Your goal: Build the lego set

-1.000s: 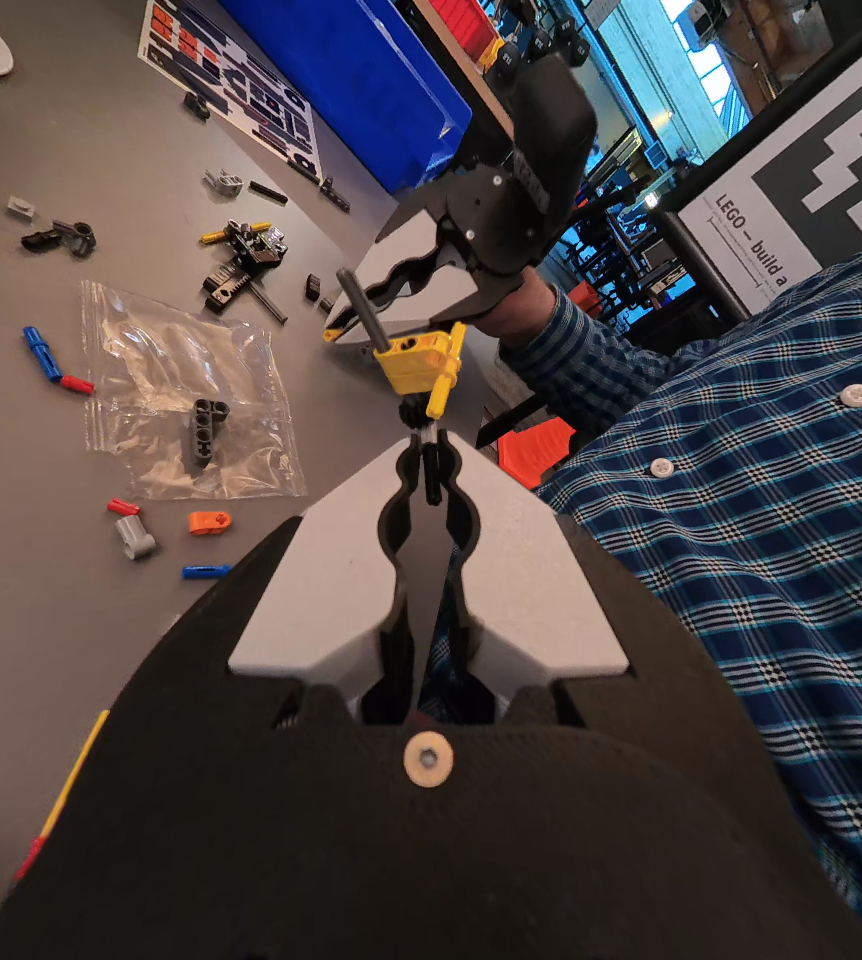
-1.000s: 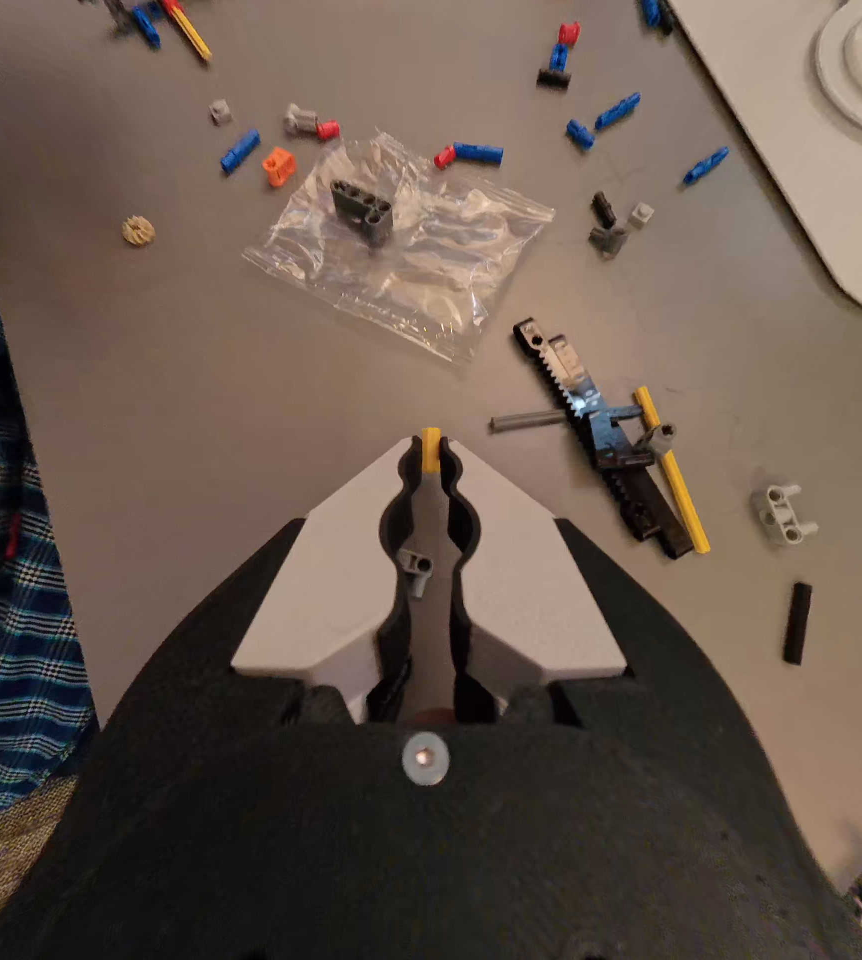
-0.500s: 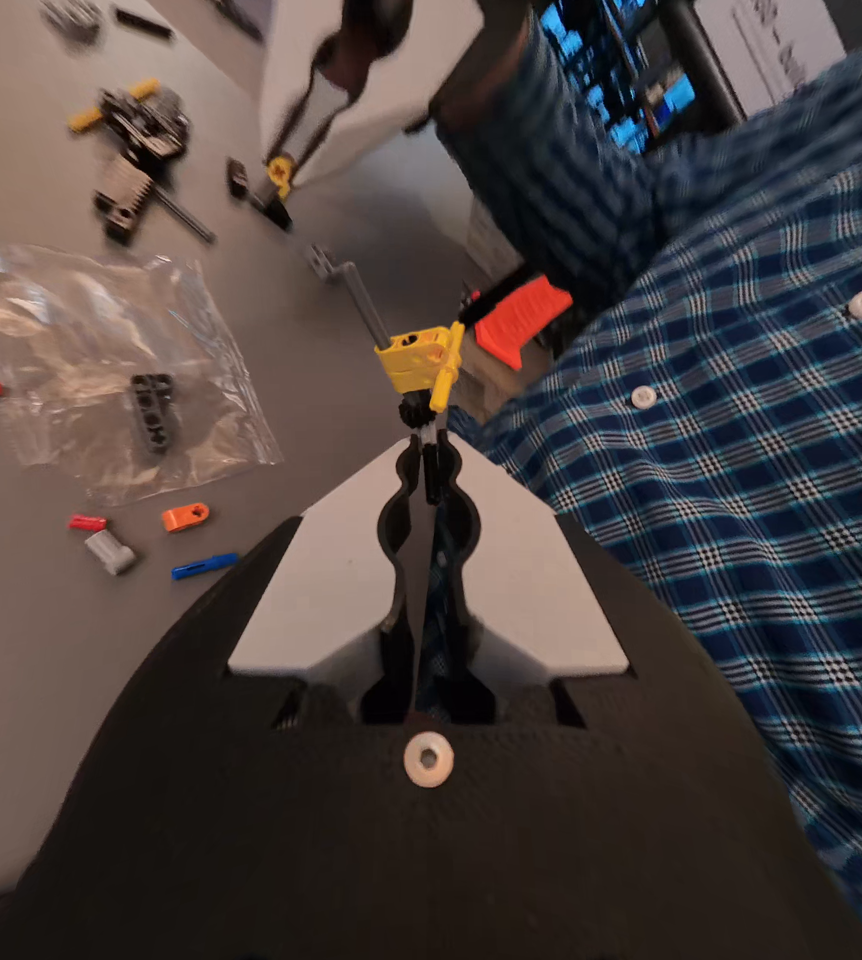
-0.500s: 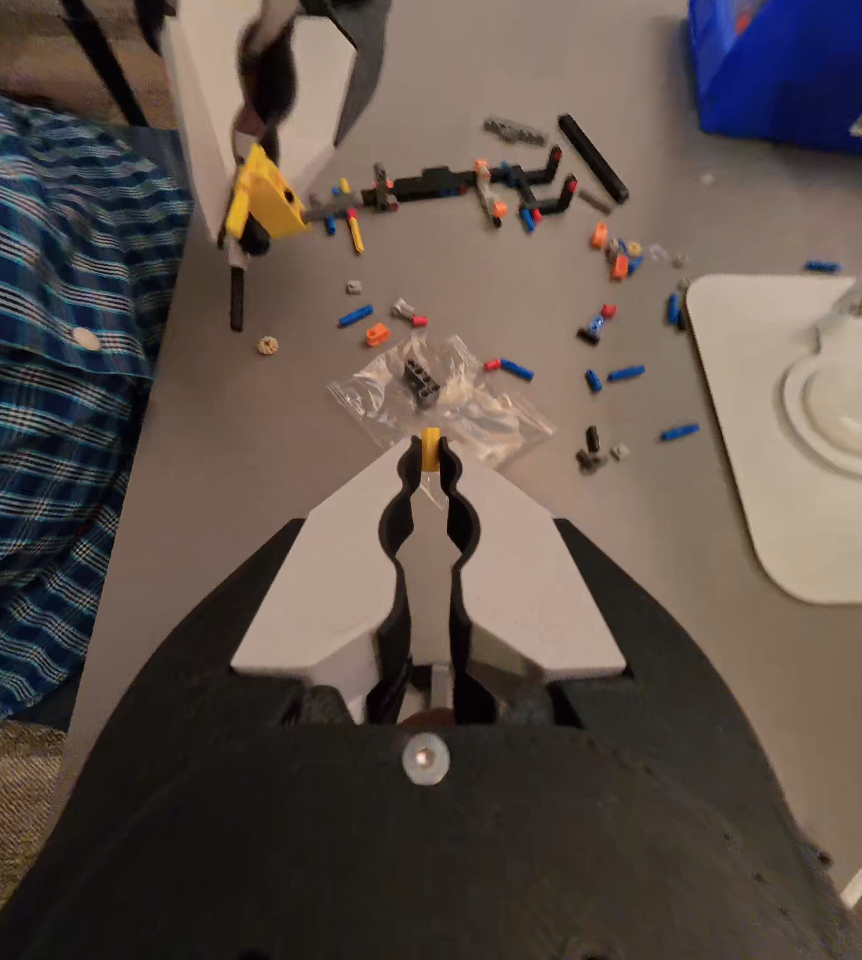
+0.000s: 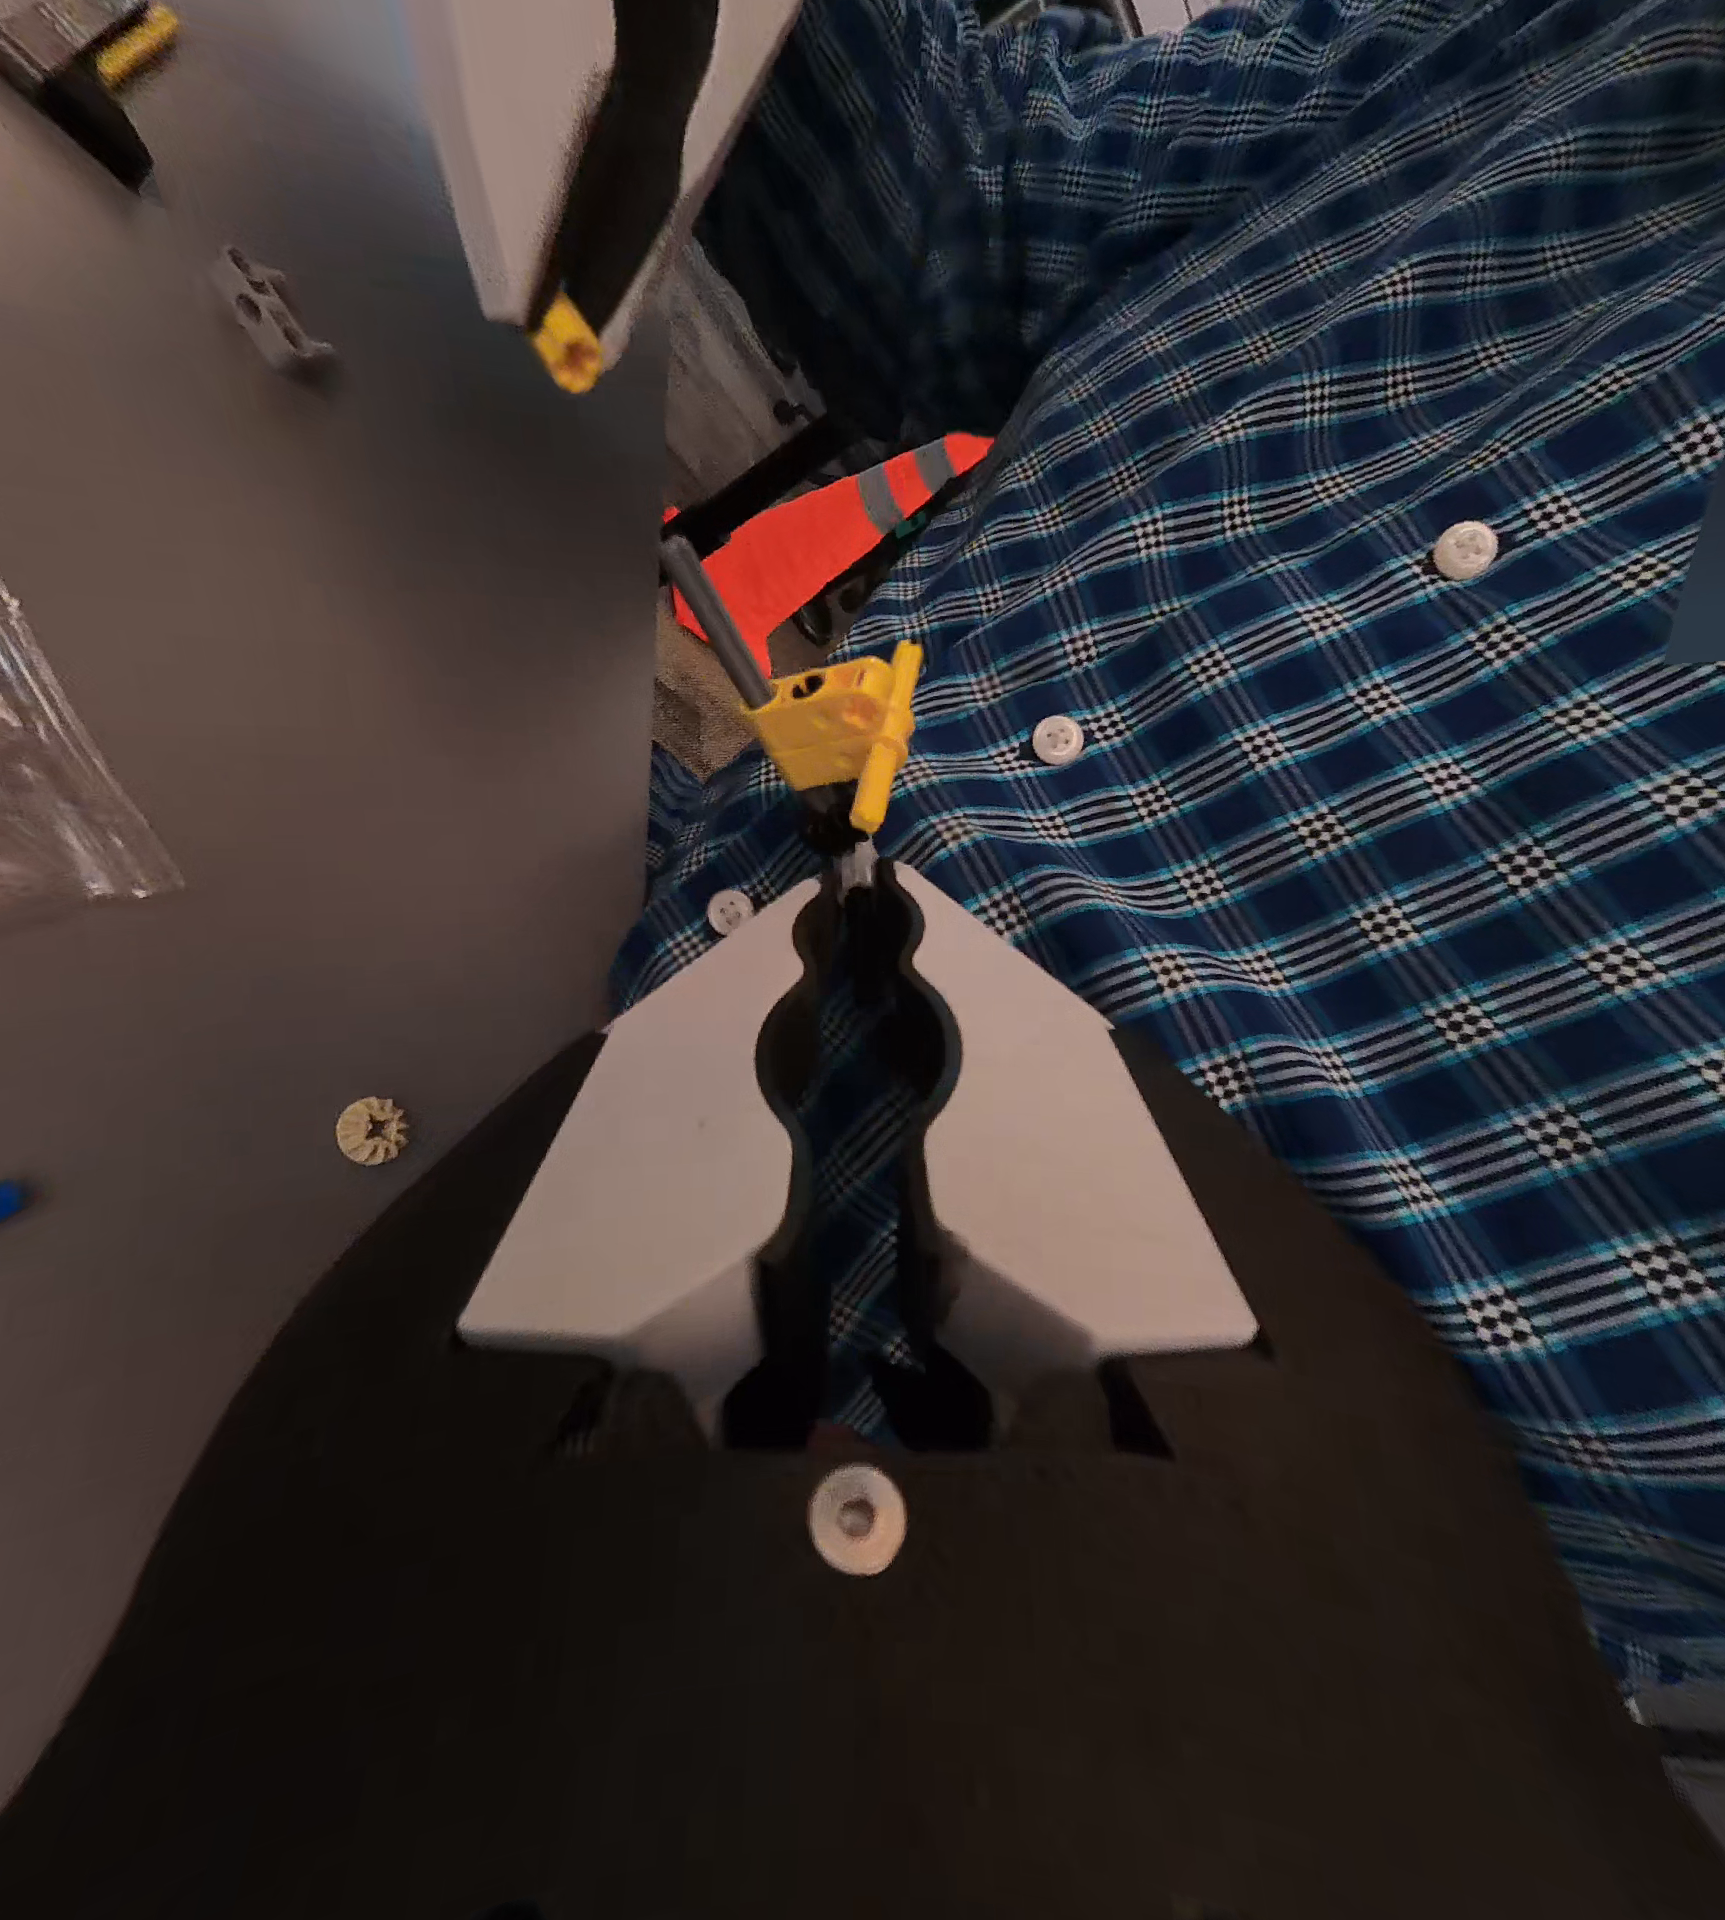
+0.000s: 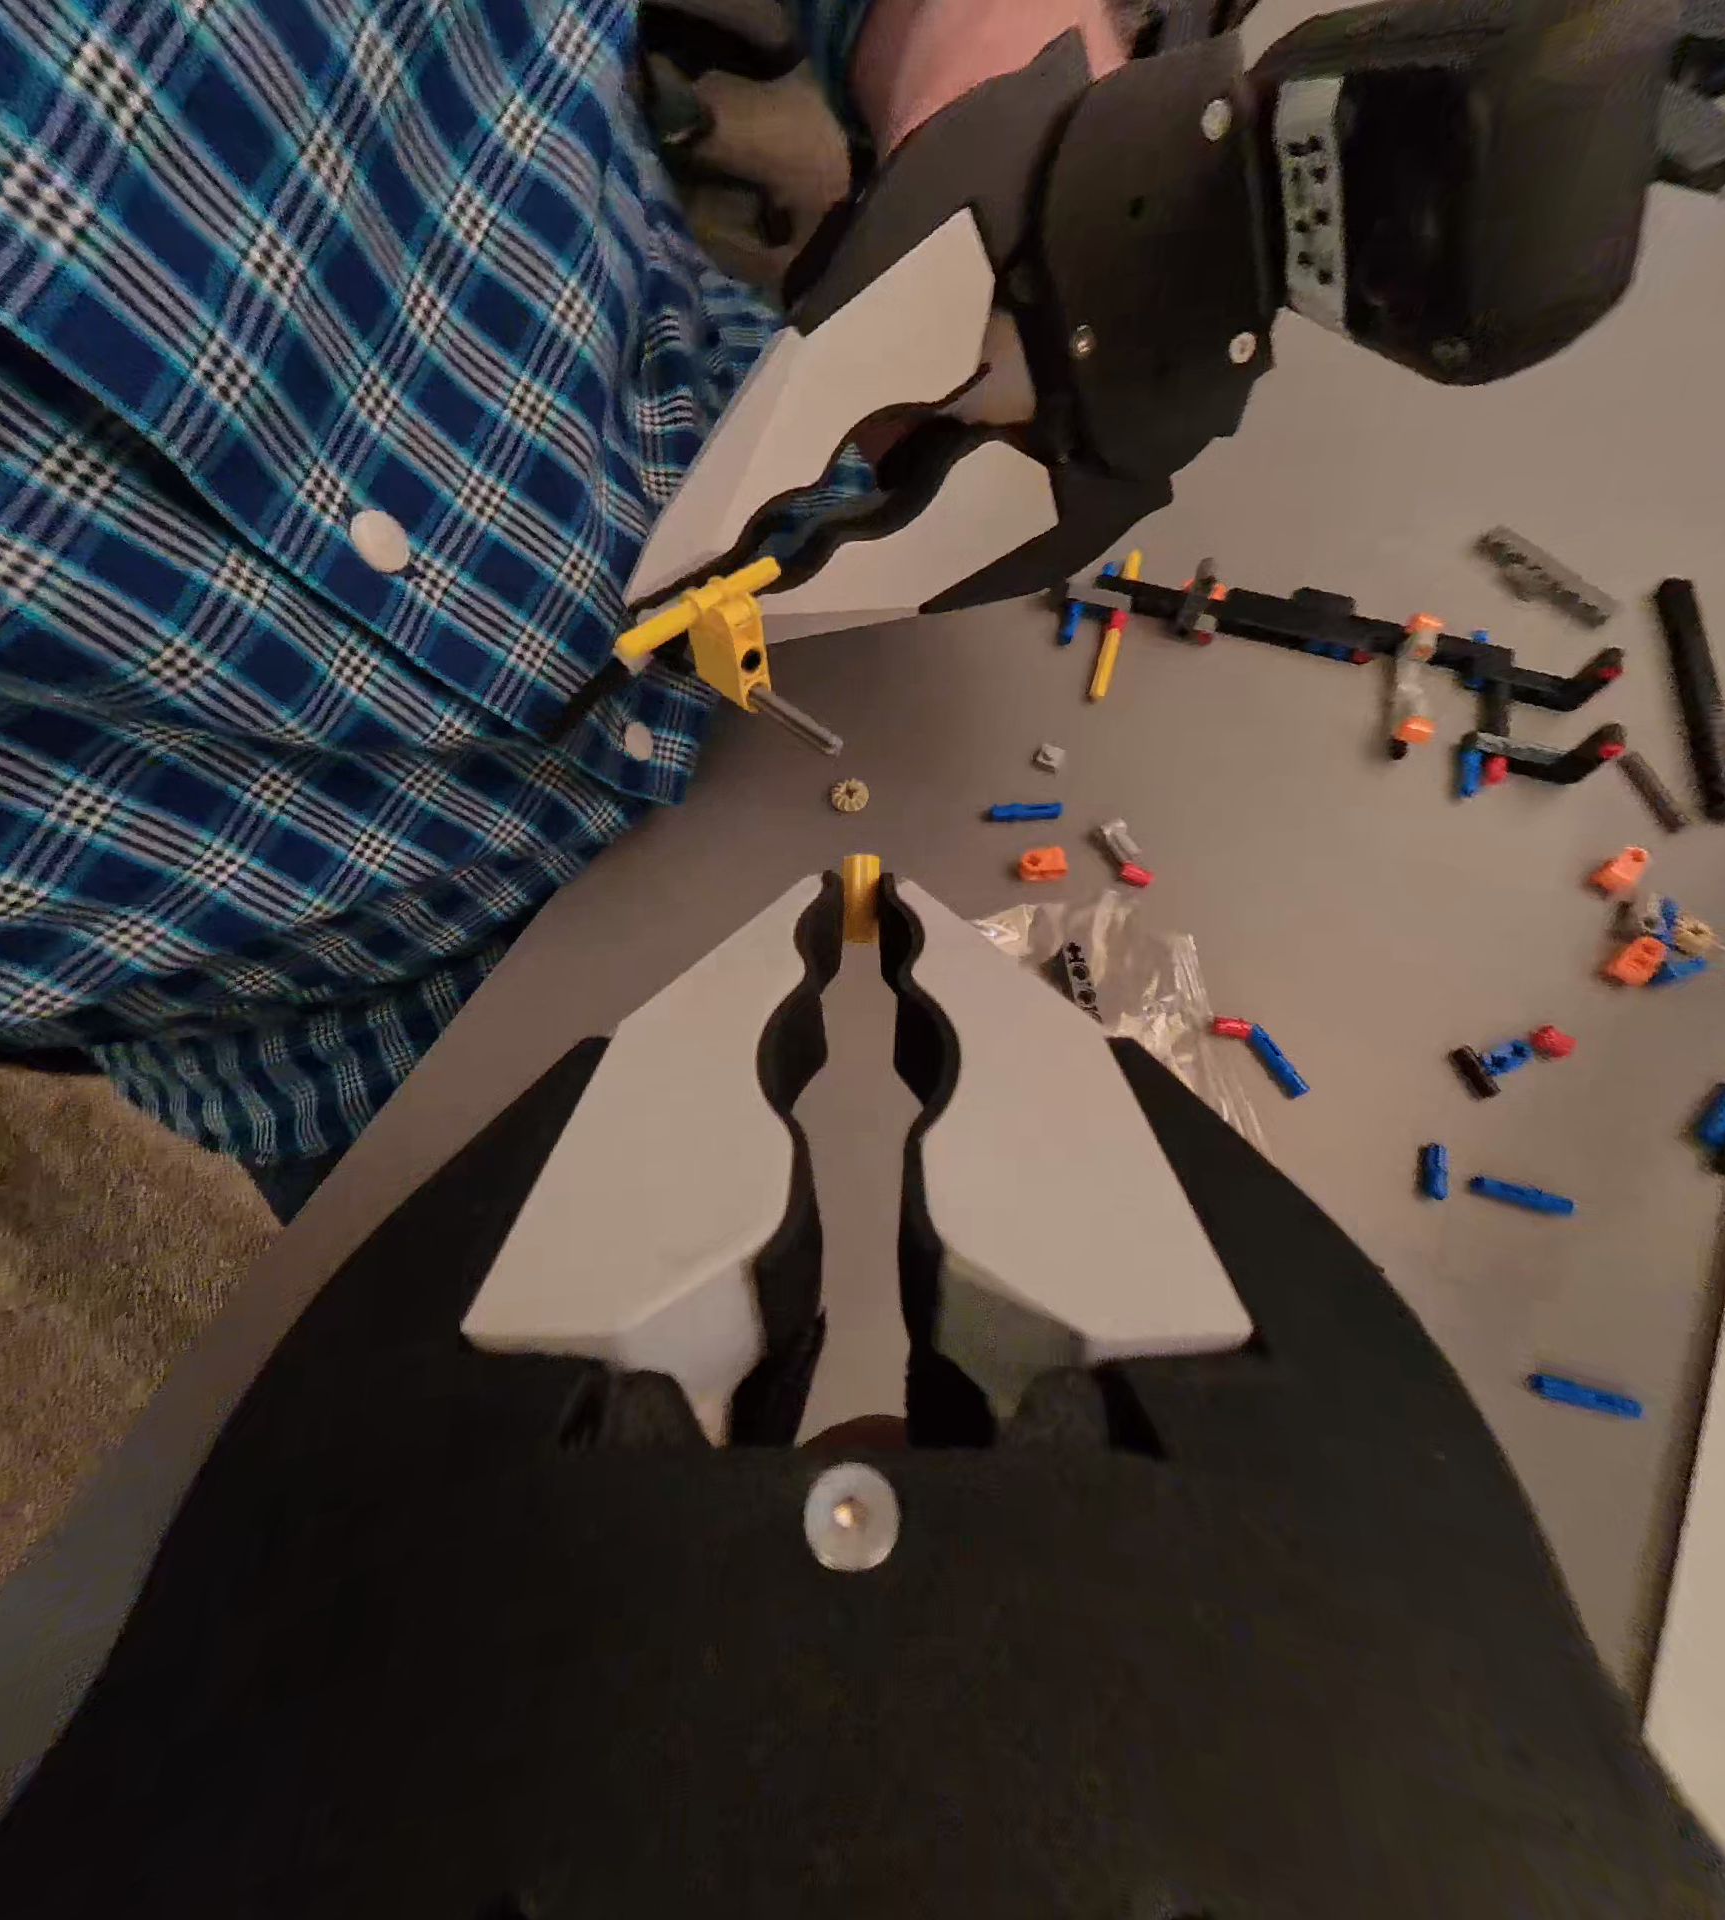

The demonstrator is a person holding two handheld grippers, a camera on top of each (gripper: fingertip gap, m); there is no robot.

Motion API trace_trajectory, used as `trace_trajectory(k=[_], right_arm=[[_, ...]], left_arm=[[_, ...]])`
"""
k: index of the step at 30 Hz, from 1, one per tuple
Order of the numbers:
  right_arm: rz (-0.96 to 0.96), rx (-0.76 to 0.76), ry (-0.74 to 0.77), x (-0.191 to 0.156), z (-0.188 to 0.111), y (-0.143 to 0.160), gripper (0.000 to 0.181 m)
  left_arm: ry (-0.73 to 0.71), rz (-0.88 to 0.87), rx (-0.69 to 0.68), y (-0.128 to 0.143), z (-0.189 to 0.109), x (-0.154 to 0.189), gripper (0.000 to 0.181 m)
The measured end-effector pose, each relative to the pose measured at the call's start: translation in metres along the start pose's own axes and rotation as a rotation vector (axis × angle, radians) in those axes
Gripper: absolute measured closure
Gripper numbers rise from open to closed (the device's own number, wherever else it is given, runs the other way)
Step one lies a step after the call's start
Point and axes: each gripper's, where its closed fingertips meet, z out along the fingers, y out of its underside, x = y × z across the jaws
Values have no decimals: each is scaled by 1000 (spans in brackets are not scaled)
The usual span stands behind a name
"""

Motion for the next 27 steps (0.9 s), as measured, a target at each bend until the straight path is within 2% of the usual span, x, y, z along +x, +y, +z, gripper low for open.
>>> trace_trajectory(k=[6, 27], right_arm=[[-56, 2, -91, -7, 10, -5, 177], [-297, -174, -287, -27, 21, 0, 177]], left_arm=[[8, 0, -23, 2, 0, -3, 177], [79, -38, -145, 11, 14, 6, 178]])
